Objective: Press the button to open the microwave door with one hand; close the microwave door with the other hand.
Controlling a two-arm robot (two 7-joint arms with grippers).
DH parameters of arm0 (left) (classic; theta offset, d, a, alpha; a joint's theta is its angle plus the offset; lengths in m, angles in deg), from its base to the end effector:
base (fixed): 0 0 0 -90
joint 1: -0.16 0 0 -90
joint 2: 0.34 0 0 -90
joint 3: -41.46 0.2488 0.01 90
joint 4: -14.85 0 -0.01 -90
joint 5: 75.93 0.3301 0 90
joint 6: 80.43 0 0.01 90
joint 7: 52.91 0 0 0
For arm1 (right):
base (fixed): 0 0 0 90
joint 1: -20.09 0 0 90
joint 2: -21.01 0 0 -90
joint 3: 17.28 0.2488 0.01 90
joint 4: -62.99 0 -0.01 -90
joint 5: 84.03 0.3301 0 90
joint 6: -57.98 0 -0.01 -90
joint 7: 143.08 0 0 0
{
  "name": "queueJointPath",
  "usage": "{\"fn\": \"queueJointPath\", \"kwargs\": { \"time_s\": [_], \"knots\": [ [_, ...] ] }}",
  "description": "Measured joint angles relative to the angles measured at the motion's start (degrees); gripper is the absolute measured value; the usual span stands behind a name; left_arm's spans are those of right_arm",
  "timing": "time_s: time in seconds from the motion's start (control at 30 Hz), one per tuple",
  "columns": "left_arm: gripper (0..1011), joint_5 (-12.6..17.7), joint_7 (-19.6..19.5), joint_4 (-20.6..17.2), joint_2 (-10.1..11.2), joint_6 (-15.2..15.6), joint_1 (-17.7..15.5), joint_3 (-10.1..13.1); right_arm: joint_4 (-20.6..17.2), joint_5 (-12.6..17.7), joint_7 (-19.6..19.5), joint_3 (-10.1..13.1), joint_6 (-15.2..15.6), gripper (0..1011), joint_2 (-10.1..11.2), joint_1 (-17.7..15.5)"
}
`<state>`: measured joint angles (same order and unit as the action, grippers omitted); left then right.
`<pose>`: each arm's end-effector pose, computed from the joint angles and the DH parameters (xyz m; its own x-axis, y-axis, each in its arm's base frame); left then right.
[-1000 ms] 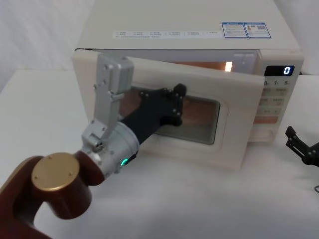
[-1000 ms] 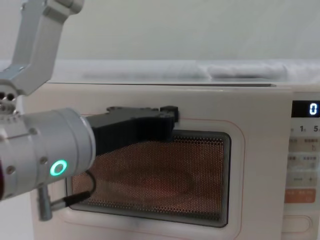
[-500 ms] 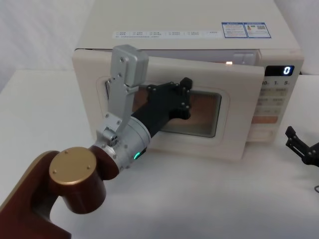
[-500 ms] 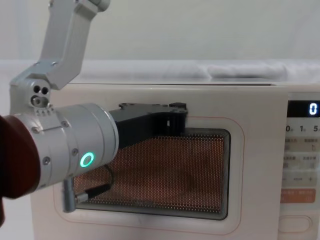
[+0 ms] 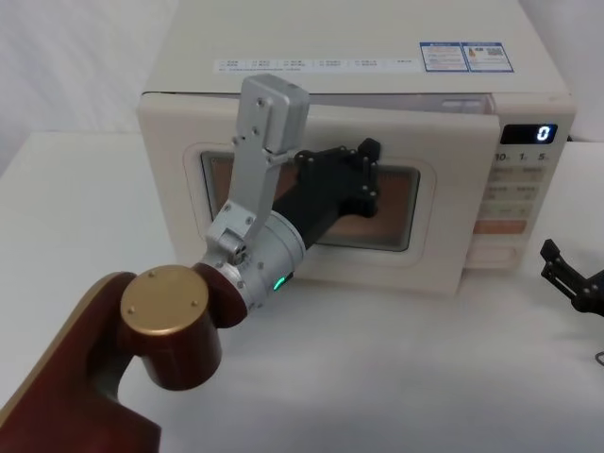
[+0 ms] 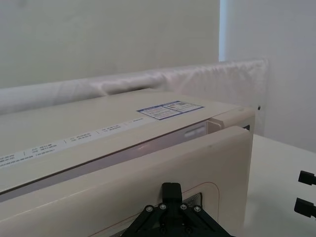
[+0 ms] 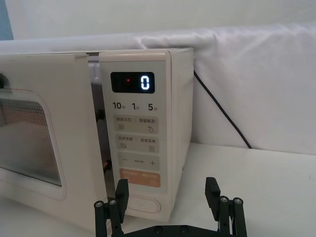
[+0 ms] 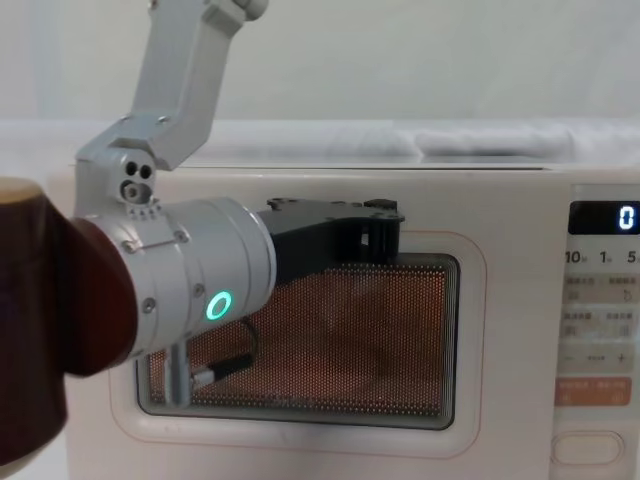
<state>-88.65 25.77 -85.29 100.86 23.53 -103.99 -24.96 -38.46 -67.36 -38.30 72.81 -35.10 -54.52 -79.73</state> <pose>0.3627 -0.0974 -0.1399 0.5917 0.8025 0.0771 -0.8004 0.5962 -0.0621 0.3087 -0.0483 -0.2405 0.3015 -0.9532 -0.0210 0.9506 0.2988 0.0844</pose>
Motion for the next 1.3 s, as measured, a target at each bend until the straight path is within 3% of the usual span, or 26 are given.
{"fn": "queueJointPath", "kwargs": {
  "time_s": [0.77, 1.3],
  "knots": [
    [0, 4.06, -0.91, 4.06, -2.52, -0.16, -2.26, -0.7, 0.0, 0.0, 0.0, 0.0, 0.0, 1002, 0.0, 0.0],
    [0, 4.8, -0.65, 4.85, -3.95, -0.62, -2.09, -2.12, 0.0, 0.0, 0.0, 0.0, 0.0, 1002, 0.0, 0.01]
  ]
}}
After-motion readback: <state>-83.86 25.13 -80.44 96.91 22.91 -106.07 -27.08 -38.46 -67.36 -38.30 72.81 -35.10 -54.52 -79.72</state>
